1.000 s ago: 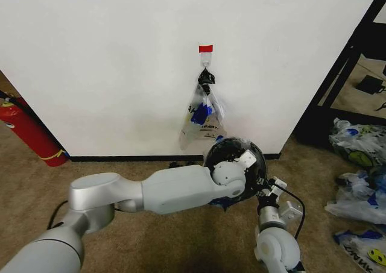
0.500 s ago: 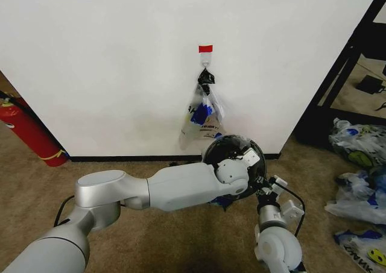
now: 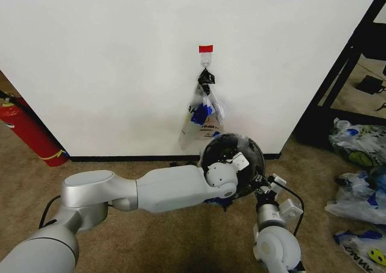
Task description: Pick up the garbage bag from the wall and place it over the trash bin.
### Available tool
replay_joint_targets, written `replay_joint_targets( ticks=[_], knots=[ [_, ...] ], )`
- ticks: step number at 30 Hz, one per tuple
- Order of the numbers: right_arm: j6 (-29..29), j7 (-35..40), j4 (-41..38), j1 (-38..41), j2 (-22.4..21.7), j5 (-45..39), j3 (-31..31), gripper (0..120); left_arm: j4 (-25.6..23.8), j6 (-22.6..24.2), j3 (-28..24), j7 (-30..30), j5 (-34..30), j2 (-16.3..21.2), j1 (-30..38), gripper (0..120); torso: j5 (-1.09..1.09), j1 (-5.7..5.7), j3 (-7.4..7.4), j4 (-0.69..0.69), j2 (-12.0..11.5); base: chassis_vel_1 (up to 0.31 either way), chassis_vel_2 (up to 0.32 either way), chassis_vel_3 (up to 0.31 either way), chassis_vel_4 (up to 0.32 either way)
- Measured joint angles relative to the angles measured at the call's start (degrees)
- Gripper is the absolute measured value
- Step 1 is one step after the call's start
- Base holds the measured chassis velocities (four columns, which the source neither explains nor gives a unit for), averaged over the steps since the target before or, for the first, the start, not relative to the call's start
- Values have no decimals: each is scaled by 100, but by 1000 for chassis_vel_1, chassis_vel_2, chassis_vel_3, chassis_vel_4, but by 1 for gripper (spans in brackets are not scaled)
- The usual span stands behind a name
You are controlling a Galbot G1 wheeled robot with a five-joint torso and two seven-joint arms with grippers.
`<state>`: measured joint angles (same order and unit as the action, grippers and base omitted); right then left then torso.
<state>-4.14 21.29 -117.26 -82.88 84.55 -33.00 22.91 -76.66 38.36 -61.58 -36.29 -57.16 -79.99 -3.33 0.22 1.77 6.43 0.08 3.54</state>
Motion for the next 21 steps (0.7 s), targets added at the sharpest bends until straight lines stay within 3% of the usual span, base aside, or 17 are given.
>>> replay_joint_targets(
  ticks=[12,19,21],
  knots=[
    [95,-12,222,108,-51,154,86,0,-904,179,-22,-173,-375,239,218,0,0,0,0,-1,0,0,0,0,0],
    [101,-43,55,31,-12,287,-43,0,-489,217,-123,-242,-431,-35,59,0,0,0,0,0,0,0,0,0,0],
    [100,-45,-4,9,-14,321,-58,0,-359,259,-139,-381,-708,-113,52,0,0,0,0,0,0,0,0,0,0]
  ],
)
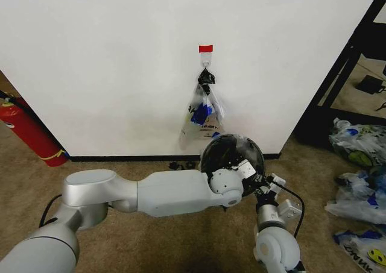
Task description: Pick up the garbage bag from the wall and place it over the trash bin.
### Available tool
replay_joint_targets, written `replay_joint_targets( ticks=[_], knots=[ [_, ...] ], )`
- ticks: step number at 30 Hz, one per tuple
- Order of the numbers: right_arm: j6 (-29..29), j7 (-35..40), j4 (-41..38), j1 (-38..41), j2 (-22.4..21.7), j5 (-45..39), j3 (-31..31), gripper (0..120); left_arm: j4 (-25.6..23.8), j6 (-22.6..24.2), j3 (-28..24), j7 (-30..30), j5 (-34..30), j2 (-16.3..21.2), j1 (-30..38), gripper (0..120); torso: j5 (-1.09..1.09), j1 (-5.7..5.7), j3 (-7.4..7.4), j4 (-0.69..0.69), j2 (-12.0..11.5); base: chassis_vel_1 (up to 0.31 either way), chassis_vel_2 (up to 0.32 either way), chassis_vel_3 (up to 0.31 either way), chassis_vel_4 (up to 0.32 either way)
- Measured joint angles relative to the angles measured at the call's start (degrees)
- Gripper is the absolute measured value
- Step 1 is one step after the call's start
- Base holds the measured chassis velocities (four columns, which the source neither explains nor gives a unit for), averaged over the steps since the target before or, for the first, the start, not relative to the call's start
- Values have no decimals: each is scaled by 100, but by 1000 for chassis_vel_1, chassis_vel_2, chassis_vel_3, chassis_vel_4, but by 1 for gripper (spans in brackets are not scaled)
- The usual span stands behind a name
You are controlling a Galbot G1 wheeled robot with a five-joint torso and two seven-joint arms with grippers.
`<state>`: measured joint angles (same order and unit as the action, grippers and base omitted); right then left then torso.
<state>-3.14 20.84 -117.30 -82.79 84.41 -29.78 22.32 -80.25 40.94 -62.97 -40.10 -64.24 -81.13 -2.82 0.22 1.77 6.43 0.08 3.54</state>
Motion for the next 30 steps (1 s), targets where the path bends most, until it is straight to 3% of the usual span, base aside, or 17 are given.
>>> replay_joint_targets(
  ticks=[13,22,30],
  knots=[
    [67,-8,33,-18,-27,35,22,0,-6,-68,158,-154,-690,-292,-133,0,0,0,0,1,0,0,0,0,0],
    [81,-41,18,-28,-16,37,23,0,44,-212,335,-44,-500,-241,-29,0,1,0,0,-2,0,0,0,0,0],
    [36,-28,177,44,20,35,13,0,-238,-314,342,135,-269,-72,34,0,-1,0,0,-1,0,0,0,0,0]
  ],
)
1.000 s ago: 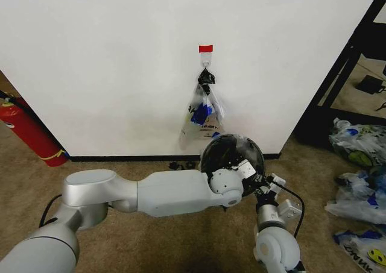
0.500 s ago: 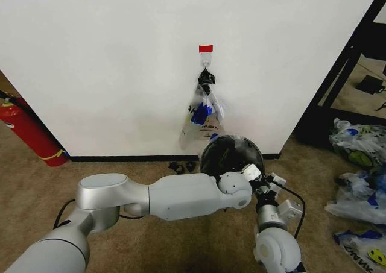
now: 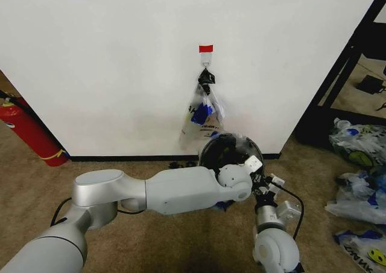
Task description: Pick up the garbage bag from the wall and place it over the trash bin.
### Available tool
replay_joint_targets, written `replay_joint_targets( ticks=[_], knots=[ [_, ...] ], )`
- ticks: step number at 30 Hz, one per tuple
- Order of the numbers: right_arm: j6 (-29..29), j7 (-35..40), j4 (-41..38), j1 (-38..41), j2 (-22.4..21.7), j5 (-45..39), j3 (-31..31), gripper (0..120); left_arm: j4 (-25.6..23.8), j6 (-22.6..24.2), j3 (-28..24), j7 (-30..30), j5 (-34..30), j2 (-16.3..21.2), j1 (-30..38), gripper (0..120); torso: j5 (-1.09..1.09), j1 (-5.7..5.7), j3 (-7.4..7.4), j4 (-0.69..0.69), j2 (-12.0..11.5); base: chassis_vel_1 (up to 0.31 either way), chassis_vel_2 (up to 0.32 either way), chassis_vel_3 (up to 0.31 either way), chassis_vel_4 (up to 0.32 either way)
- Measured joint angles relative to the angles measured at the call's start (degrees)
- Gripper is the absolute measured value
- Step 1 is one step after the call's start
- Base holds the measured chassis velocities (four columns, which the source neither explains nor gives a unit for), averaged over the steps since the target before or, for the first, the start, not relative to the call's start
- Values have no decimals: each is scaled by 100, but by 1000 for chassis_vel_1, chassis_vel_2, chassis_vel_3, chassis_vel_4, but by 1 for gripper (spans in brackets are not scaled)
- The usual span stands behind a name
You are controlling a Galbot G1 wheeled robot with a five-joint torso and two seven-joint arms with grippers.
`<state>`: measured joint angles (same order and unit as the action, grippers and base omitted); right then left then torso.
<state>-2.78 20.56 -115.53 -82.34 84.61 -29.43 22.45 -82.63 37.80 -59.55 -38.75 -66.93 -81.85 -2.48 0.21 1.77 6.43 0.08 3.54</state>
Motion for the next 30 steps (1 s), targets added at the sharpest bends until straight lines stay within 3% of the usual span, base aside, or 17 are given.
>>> replay_joint_targets(
  ticks=[4,7,11,18,22,30],
  knots=[
    [-9,33,27,30,-5,-21,21,0,-74,-136,-37,238,-18,37,-26,0,1,0,0,0,0,0,0,0,0],
    [7,66,32,-4,-6,3,46,0,-44,-781,-115,823,262,68,-79,0,1,0,0,1,0,0,0,0,0],
    [22,72,35,-30,13,27,51,0,83,-1224,-145,1141,528,50,-113,0,1,0,0,1,0,0,0,0,0],
    [10,51,20,4,17,1,16,0,199,-1082,-114,1103,616,93,-57,0,1,0,-1,1,1,0,0,0,0],
    [16,23,52,17,-17,-9,53,0,296,-879,84,786,791,332,-99,0,4,0,0,-1,0,0,0,0,0],
    [18,81,150,88,-16,-22,75,0,-455,-629,283,486,636,769,-82,0,2,0,0,1,0,0,0,0,0]
  ],
)
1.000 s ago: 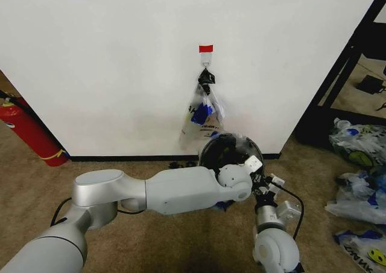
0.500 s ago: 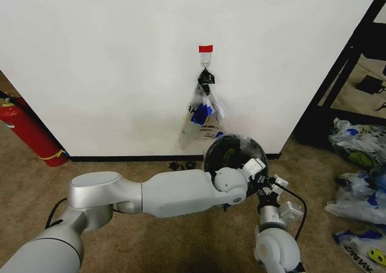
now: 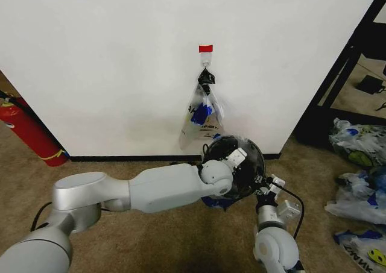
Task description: Pick up the garbage bag from the wall and place it over the trash bin.
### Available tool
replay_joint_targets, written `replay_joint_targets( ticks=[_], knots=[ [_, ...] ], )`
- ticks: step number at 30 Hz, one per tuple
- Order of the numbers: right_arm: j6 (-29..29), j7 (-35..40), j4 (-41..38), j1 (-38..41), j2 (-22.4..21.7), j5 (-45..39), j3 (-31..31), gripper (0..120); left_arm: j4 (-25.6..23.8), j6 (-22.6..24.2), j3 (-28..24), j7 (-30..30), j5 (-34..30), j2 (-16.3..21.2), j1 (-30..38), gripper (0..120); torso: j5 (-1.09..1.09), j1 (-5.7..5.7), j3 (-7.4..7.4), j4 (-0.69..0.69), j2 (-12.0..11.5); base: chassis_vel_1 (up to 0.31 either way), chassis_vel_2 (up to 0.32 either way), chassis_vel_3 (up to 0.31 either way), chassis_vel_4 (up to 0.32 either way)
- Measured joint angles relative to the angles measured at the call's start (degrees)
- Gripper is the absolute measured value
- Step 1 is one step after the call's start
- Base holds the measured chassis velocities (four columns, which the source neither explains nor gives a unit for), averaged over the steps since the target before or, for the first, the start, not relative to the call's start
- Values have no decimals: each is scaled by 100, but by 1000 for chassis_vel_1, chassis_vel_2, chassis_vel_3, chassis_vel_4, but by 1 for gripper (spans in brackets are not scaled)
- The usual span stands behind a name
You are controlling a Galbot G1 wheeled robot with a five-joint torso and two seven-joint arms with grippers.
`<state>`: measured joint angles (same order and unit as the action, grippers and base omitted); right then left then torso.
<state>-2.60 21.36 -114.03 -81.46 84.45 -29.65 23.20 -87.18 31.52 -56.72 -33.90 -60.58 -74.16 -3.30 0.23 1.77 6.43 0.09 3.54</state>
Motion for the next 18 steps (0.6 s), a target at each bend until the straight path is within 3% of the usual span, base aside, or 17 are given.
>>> replay_joint_targets(
  ticks=[4,9,13,15,17,18],
  knots=[
    [-117,112,51,102,-13,-209,51,0,-1032,99,152,-176,-391,486,34,0,-1,0,0,-1,0,0,0,0,0],
    [-332,296,61,171,-2,-696,131,0,-1739,18,517,-248,-728,855,-28,0,-1,0,0,1,0,0,0,0,0],
    [-662,624,54,232,-5,-1486,255,0,-2635,-224,1281,-88,-781,1612,-416,0,-1,0,0,1,0,0,0,0,0],
    [-897,843,1,268,-27,-2036,333,0,-3240,-384,2151,64,-670,2167,-1094,0,1,0,-1,-2,0,0,0,0,0],
    [-952,896,-12,276,-39,-2153,344,0,-3384,-453,2374,123,-601,2303,-1333,0,1,0,-1,-2,0,0,0,0,0],
    [-1041,974,-19,300,-67,-2336,361,0,-3660,-634,2834,292,-343,2550,-1915,0,1,0,-1,-2,0,0,0,0,0]
  ],
)
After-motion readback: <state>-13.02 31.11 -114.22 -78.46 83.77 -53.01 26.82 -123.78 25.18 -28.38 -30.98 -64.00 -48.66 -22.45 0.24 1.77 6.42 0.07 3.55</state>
